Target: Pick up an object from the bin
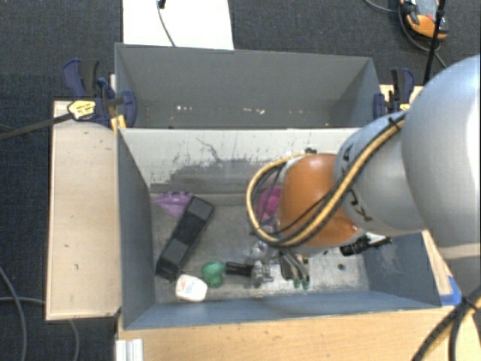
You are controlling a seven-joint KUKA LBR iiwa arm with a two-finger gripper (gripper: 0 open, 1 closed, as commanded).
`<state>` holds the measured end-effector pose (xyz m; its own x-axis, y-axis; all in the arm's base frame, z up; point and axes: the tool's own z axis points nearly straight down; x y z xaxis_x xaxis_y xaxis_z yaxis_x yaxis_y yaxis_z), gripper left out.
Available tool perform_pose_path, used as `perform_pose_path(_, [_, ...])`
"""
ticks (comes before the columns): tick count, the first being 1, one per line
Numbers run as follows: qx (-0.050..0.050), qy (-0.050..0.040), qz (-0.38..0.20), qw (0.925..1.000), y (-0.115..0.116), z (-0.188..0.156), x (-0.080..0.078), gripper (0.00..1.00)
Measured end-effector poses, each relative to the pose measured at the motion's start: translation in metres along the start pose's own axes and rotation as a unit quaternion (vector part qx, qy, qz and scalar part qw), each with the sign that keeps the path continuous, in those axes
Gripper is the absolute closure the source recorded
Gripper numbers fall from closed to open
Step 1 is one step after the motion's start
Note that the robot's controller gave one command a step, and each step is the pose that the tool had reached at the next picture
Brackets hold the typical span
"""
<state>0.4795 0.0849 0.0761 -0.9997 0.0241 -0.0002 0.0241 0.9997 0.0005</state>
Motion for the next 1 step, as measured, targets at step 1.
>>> perform_pose_path(1, [0.0,-0.0012,-0.022,0.9998,-0.0013,-0.1296,-0.0187,1.0])
